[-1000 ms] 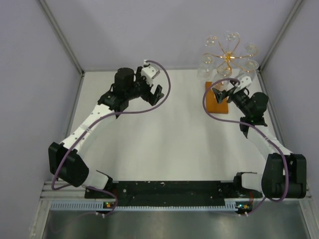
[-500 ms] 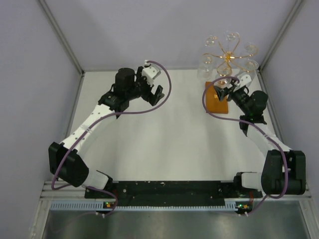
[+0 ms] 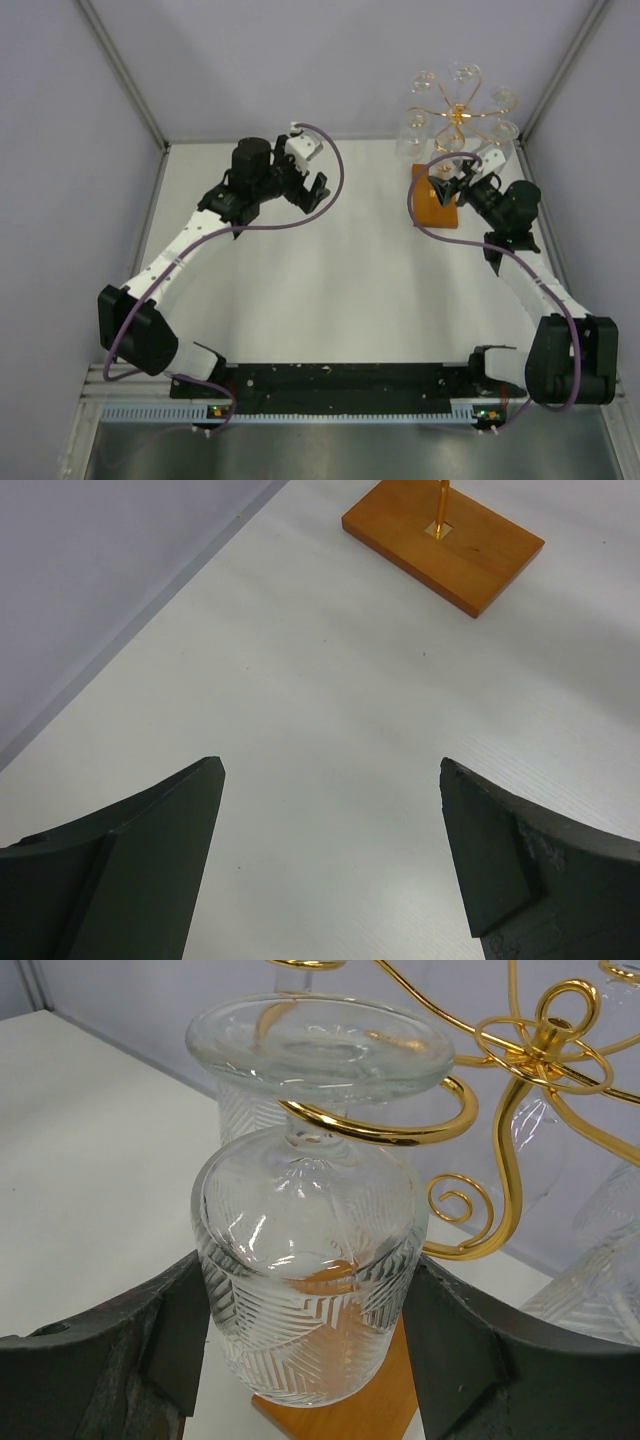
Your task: Take the wine glass off the wine glass rack
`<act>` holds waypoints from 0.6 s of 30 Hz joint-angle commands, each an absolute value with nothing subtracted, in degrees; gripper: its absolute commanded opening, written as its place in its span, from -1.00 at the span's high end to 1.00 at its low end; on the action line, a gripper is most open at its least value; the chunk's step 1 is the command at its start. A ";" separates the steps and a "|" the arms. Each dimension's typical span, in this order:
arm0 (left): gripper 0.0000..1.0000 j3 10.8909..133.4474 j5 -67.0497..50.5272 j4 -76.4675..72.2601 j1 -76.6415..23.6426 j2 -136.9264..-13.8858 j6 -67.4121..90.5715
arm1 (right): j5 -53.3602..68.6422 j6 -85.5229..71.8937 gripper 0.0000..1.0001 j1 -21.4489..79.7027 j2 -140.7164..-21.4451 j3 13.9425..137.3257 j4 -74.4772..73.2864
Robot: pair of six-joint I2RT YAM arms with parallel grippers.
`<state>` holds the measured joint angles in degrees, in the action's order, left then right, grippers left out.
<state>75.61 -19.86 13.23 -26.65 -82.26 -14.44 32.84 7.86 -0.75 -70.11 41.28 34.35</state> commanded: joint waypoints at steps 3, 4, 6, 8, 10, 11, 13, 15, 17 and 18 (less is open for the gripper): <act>-0.88 74.71 -20.04 10.20 -26.81 -80.07 -13.71 | 36.38 8.09 1.00 -0.35 -66.80 44.38 37.71; -0.88 74.62 -20.04 10.11 -26.81 -79.98 -13.80 | 36.73 8.09 1.00 -0.35 -66.80 44.82 37.36; -0.88 74.53 -19.95 10.11 -26.89 -79.89 -13.71 | 36.83 8.09 1.00 -0.35 -67.41 45.52 37.35; -0.88 74.53 -19.95 10.11 -26.81 -79.81 -13.62 | 36.83 8.17 1.00 -0.35 -68.11 46.23 37.35; -0.88 74.62 -19.95 10.11 -26.89 -79.89 -13.71 | 36.48 8.44 1.00 -0.35 -68.90 47.02 37.44; -0.88 74.62 -19.95 10.11 -26.72 -79.98 -13.62 | 36.30 8.44 1.00 -0.35 -69.34 47.37 37.53; -0.88 74.62 -19.95 10.11 -26.81 -80.07 -13.71 | 35.34 8.18 1.00 -0.35 -70.05 47.90 37.79; -0.88 74.79 -19.86 10.11 -26.89 -80.07 -13.71 | 34.81 8.09 1.00 1.04 -70.75 48.51 38.32; -0.88 74.71 -19.78 10.02 -26.89 -80.07 -13.71 | 34.28 8.52 1.00 1.41 -71.10 48.87 38.15; -0.88 74.62 -19.78 10.02 -26.81 -79.98 -13.71 | 33.32 8.96 1.00 1.75 -71.28 48.95 37.97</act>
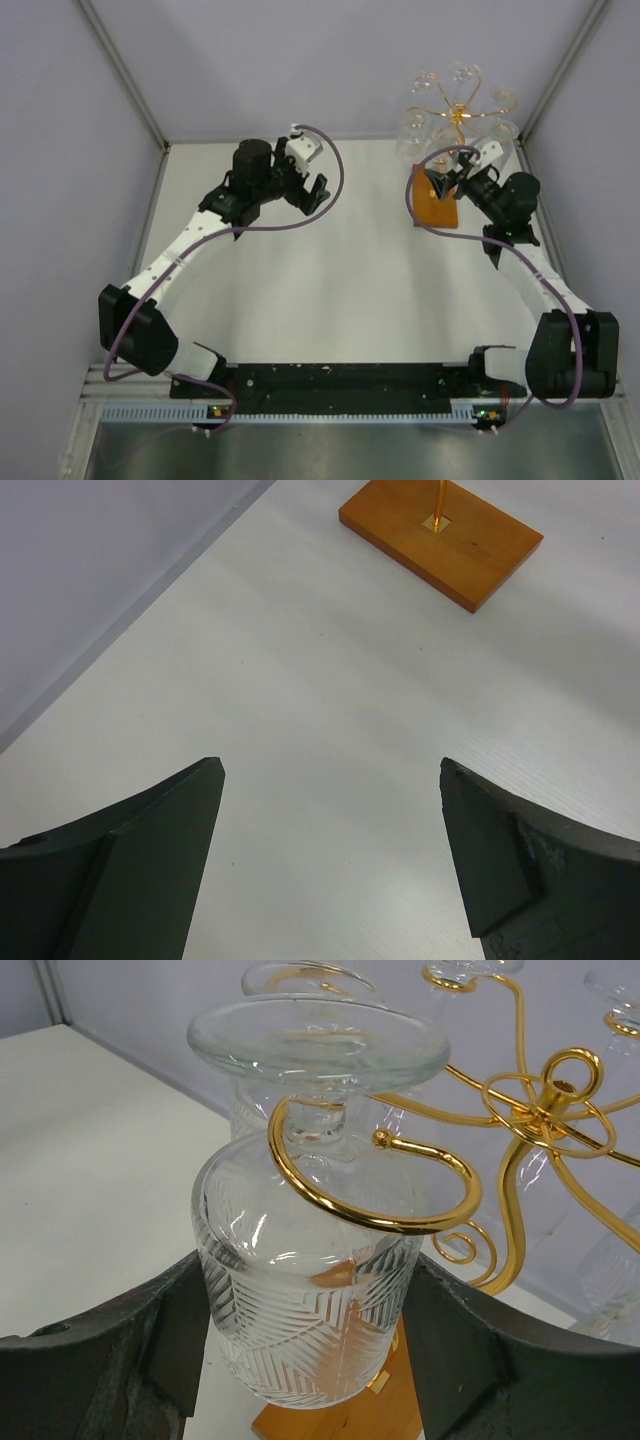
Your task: Take the wine glass off the wine glass rack
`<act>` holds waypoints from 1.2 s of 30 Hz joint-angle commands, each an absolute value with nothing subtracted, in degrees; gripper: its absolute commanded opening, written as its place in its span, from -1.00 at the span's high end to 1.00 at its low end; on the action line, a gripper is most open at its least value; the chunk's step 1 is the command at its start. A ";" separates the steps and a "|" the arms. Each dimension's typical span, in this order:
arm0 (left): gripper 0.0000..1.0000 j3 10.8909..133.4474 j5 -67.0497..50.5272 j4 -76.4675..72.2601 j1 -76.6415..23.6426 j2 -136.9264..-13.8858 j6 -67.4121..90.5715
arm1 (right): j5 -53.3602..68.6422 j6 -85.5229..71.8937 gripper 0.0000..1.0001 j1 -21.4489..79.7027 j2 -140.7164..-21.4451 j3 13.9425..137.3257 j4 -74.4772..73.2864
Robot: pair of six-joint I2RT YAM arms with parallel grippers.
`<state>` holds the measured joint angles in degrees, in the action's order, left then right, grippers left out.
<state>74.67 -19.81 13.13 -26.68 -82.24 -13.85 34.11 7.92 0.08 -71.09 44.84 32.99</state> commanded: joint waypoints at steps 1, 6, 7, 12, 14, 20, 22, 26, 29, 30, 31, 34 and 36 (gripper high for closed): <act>-0.88 74.53 -19.78 9.93 -26.89 -80.07 -13.80 | 32.18 9.31 1.00 1.93 -71.45 49.04 37.45; -0.88 74.53 -19.78 9.76 -26.89 -80.07 -13.71 | 25.50 7.04 1.00 2.02 -71.89 48.69 37.97; -0.88 74.44 -19.78 9.67 -26.81 -80.16 -13.71 | 24.36 6.77 1.00 2.02 -71.98 48.60 38.06; -0.88 74.62 -19.95 9.76 -26.89 -80.33 -13.54 | 20.13 5.98 1.00 2.02 -71.89 47.90 38.50; -0.89 74.44 -19.95 9.76 -26.81 -80.33 -13.54 | 18.12 5.19 1.00 2.02 -71.98 47.81 38.32; -0.89 74.27 -20.21 9.76 -26.89 -80.33 -13.45 | 14.78 3.87 1.00 2.02 -72.42 48.16 38.06; -0.88 74.18 -20.21 9.67 -26.89 -80.24 -13.45 | 13.89 3.78 1.00 2.02 -72.33 48.08 37.71; -0.89 73.83 -20.04 9.67 -26.89 -79.81 -13.80 | 12.49 3.95 1.00 2.02 -70.49 47.20 36.21; -0.88 73.57 -20.04 9.41 -26.81 -79.63 -13.89 | 11.25 3.52 1.00 1.76 -68.21 45.27 35.51; -0.89 73.30 -20.04 9.23 -26.98 -79.63 -13.97 | 11.60 3.08 1.00 1.58 -67.42 44.65 35.16; -0.89 73.21 -20.21 9.05 -26.90 -79.63 -13.89 | 11.60 2.82 1.00 1.50 -66.63 44.13 34.72; -0.88 73.13 -20.83 8.62 -26.81 -79.80 -13.62 | 12.39 2.55 1.00 1.41 -64.26 42.72 32.88; -0.88 73.21 -21.00 8.35 -26.98 -79.89 -13.53 | 13.18 2.37 1.00 1.40 -62.68 41.75 31.03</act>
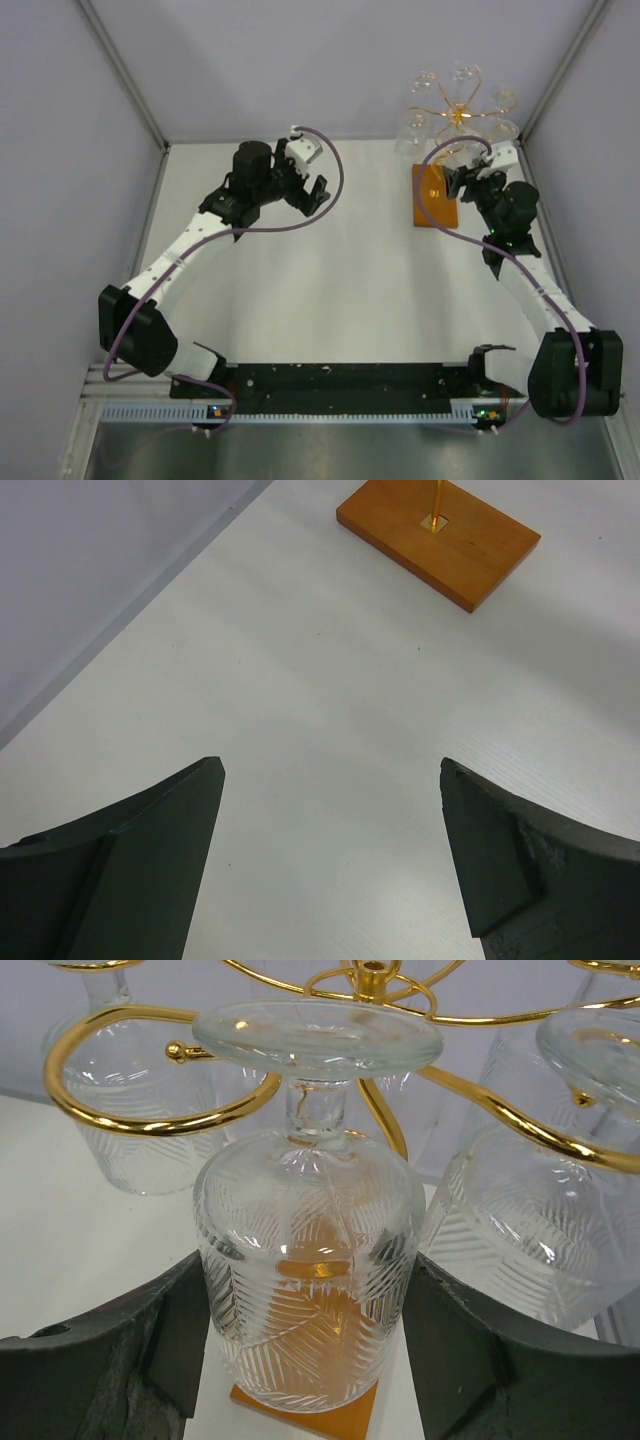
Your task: Take the wine glass off the wine glass rack
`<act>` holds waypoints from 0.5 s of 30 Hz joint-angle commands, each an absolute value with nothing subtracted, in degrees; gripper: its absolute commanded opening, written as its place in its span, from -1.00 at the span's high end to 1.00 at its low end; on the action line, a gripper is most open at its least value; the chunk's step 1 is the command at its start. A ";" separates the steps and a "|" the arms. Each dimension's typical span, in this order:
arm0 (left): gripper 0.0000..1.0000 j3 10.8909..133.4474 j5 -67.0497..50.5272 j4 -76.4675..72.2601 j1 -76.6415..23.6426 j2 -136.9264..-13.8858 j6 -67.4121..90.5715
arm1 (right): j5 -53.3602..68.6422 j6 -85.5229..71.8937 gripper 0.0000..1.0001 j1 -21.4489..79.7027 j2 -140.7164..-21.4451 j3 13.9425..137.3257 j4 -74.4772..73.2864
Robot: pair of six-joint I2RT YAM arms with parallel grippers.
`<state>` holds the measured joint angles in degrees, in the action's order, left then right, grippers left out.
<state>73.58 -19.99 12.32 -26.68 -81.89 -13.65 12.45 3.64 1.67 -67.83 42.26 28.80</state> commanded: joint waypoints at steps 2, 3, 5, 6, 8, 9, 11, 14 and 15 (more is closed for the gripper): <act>-0.88 73.04 -21.18 7.74 -26.98 -79.81 -13.62 | 13.62 1.94 1.00 1.32 -60.48 40.79 28.23; -0.87 72.78 -21.27 7.47 -26.98 -79.72 -13.88 | 13.45 1.50 1.00 1.32 -58.90 40.43 26.39; -0.87 72.42 -21.44 6.77 -26.90 -79.45 -14.41 | 13.71 0.44 1.00 1.32 -56.00 39.47 21.56; -0.87 71.99 -21.71 6.51 -26.98 -79.19 -14.76 | 13.71 0.44 1.00 1.41 -53.29 38.59 18.05; -0.86 71.19 -22.32 5.98 -27.24 -78.58 -15.55 | 12.57 -3.68 1.00 1.41 -49.33 37.10 12.16; -0.85 70.58 -22.76 5.80 -27.33 -78.31 -15.90 | 12.57 -4.91 1.00 1.32 -47.31 36.57 8.30; -0.83 69.00 -23.81 5.28 -28.21 -77.18 -18.35 | 13.70 -6.76 1.00 1.32 -43.27 35.95 1.61; -0.82 65.75 -24.52 4.13 -29.88 -74.89 -22.22 | 15.20 -8.61 1.00 1.41 -38.16 35.77 -8.23; -0.82 64.18 -24.87 3.61 -30.93 -74.10 -24.06 | 15.81 -8.96 1.00 1.41 -36.93 36.12 -11.22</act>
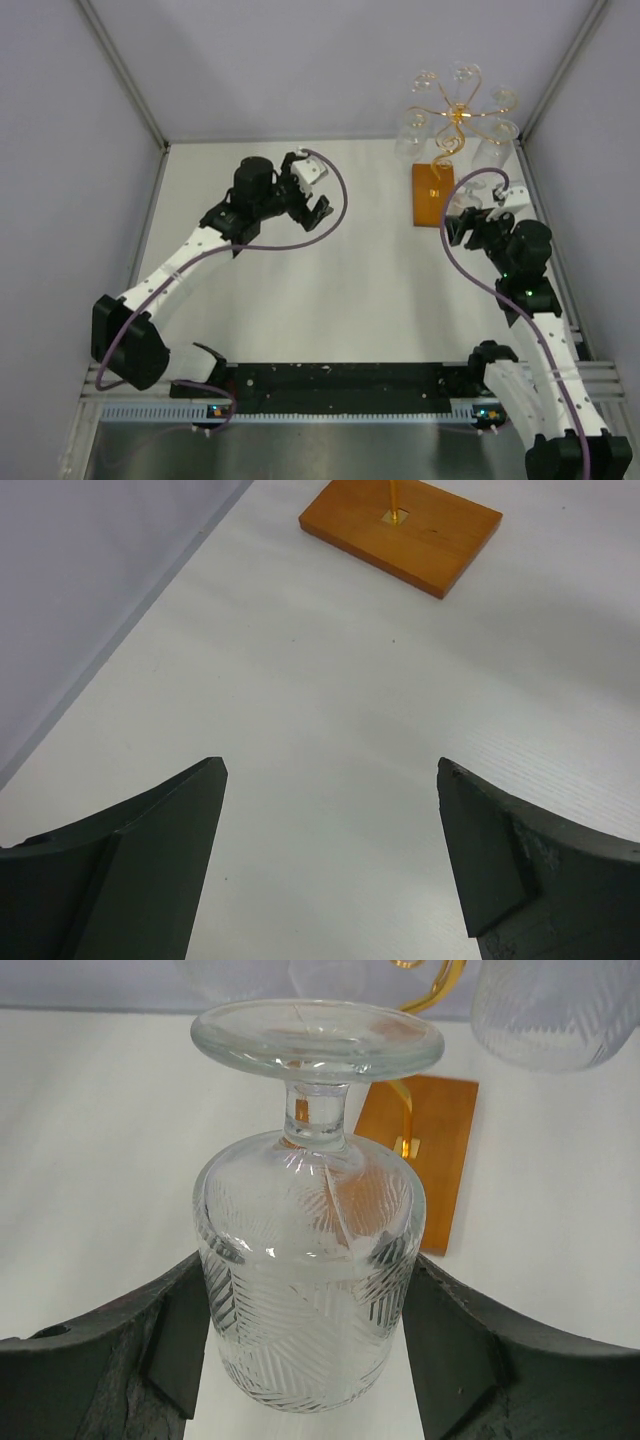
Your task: Take the wine glass off the wine glass rack
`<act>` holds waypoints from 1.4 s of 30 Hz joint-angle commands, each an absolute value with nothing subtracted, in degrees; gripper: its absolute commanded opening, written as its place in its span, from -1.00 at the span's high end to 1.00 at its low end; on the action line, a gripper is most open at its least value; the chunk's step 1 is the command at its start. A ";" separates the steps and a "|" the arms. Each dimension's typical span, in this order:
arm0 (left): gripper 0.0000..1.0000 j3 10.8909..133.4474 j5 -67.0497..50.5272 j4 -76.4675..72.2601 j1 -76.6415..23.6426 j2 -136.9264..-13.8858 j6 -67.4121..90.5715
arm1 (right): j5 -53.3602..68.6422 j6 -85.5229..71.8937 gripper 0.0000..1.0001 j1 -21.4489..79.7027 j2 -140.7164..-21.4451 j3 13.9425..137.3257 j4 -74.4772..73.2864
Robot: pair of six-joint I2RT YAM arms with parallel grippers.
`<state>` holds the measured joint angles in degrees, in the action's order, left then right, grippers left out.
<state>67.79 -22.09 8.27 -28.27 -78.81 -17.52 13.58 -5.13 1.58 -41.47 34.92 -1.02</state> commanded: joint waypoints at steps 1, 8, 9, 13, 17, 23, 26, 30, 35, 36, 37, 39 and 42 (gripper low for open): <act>-0.80 62.77 -24.79 3.34 -31.55 -73.22 -26.69 | 16.69 -9.57 1.00 1.41 -35.87 36.30 -13.34; -0.76 50.99 -24.79 -2.72 -38.93 -67.94 -40.51 | 28.56 -16.33 1.00 1.84 -41.46 39.28 -16.70; -0.74 50.02 -24.61 -3.86 -39.46 -67.94 -40.43 | 28.48 -17.91 1.00 1.93 -43.66 40.07 -16.35; -0.62 46.50 -18.83 -12.19 -42.79 -69.60 -38.68 | 26.98 -27.92 1.00 1.93 -52.45 42.45 -13.72; -0.54 44.74 -10.82 -20.98 -49.12 -73.82 -36.22 | 25.67 -41.54 1.00 2.28 -57.91 42.45 -11.43; -0.42 46.05 -7.21 -28.56 -54.67 -80.68 -31.55 | 26.63 -52.72 1.00 2.29 -59.15 40.87 -10.02; -0.42 46.05 -7.21 -28.56 -54.67 -80.68 -31.55 | 28.20 -55.28 1.00 1.76 -58.01 38.59 -7.75; -0.29 52.90 -3.26 -36.82 -58.80 -91.83 -25.14 | 33.30 -57.04 1.00 0.26 -58.09 35.86 -2.65; -0.15 57.39 -4.83 -39.28 -59.32 -97.37 -26.01 | 37.61 -60.20 1.00 -2.72 -59.15 33.49 2.63; -0.15 58.00 -4.31 -39.81 -59.50 -97.99 -26.02 | 38.23 -60.47 1.00 -2.72 -59.24 33.31 3.85; -0.15 58.53 -3.61 -40.16 -59.50 -98.78 -25.84 | 38.75 -60.73 1.00 -2.72 -59.33 33.14 4.65; -0.15 59.50 -2.12 -40.43 -59.50 -99.84 -25.58 | 39.63 -60.82 1.00 -2.72 -59.33 33.05 5.27; -0.15 60.38 -0.53 -40.52 -59.41 -100.89 -25.31 | 40.78 -60.99 1.00 -2.81 -59.59 32.61 5.54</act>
<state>57.14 -3.31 -35.07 -59.37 -100.07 -26.68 36.58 -59.40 -2.15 -59.77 31.86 -2.15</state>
